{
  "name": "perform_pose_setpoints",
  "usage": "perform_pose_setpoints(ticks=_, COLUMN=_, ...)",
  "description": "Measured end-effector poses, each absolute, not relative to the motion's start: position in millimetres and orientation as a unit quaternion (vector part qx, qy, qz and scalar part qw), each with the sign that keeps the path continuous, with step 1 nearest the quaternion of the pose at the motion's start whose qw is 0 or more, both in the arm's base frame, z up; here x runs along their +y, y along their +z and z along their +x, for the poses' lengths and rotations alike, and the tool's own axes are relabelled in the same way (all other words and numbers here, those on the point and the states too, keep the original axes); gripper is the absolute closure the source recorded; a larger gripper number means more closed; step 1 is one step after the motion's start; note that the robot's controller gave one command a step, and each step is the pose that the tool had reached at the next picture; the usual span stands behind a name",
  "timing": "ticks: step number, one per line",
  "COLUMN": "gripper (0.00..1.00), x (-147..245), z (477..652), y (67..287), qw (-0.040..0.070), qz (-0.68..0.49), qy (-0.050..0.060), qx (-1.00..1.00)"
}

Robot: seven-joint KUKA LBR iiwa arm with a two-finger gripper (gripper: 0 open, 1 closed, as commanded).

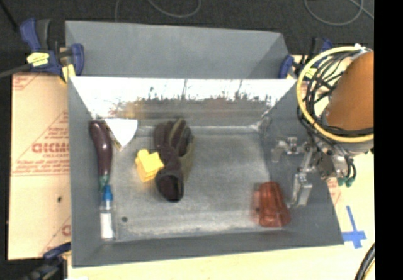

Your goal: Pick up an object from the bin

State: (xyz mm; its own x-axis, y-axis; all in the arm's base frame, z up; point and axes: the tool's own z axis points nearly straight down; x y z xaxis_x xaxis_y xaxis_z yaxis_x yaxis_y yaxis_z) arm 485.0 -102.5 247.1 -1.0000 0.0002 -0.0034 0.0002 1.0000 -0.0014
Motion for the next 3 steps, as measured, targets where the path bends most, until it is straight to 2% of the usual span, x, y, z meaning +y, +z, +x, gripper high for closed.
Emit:
perform_pose_setpoints(ticks=1, gripper=0.00, x=-106, z=484.8, y=204, qw=0.005, qz=-0.015, qy=-0.002, qx=1.000)
perform_pose_setpoints(ticks=2, gripper=0.00, x=-114, z=490.2, y=143, qw=0.004, qz=-0.050, qy=-0.002, qx=0.999)
perform_pose_setpoints(ticks=3, gripper=0.00, x=-143, z=487.6, y=105, qw=0.005, qz=-0.065, qy=-0.002, qx=0.998)
